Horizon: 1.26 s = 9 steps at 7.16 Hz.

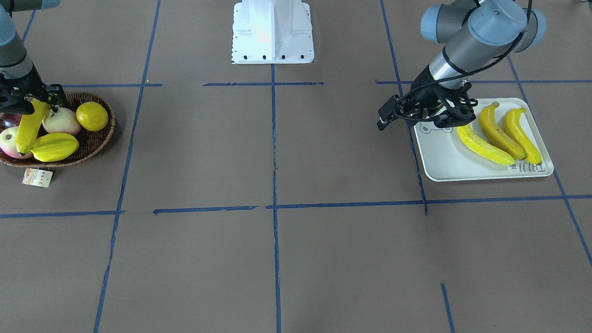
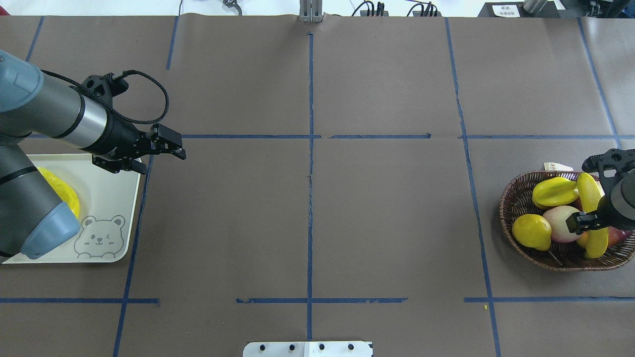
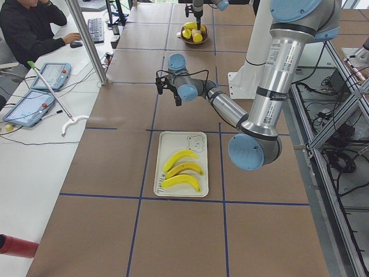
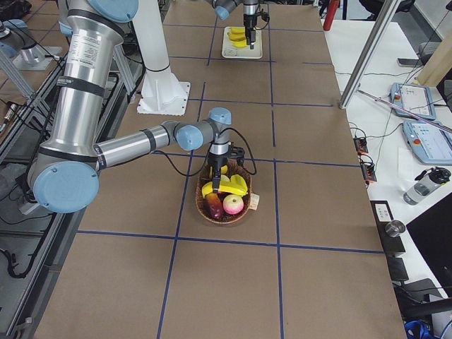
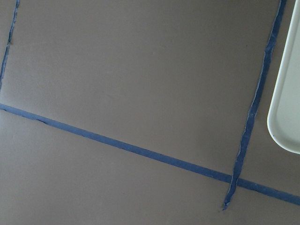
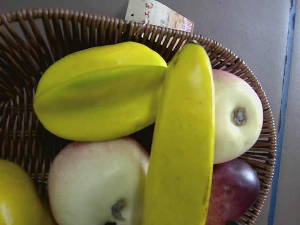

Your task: Transfer all bananas from basket to plate

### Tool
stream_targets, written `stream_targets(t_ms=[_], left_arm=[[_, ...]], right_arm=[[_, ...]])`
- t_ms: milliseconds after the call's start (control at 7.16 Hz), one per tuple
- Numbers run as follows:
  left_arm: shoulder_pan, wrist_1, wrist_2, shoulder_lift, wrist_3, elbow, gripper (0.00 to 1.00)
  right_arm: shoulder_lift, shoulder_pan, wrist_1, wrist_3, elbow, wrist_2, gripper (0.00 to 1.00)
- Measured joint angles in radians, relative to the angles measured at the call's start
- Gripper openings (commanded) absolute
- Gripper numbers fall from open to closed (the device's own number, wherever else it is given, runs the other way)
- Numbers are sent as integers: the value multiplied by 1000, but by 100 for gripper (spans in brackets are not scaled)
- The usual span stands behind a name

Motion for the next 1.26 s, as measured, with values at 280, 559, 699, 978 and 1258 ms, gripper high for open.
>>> stream_targets(t_ms=[280, 559, 699, 978, 1258], left_arm=[[1, -1, 1, 0, -6, -1, 100], [4, 0, 1, 0, -9, -1, 100], [6, 0, 1, 0, -10, 0, 100], [7, 0, 1, 0, -11, 1, 100], [8, 0, 1, -6, -11, 0, 100]], right_arm=[[0, 0, -2, 2, 2, 1, 3], [2, 8, -7, -4, 9, 1, 1], [1, 31, -10, -17, 13, 1, 1], [-17, 115, -14, -79, 42, 1, 1], [-20, 206, -12, -115, 114, 70, 1]])
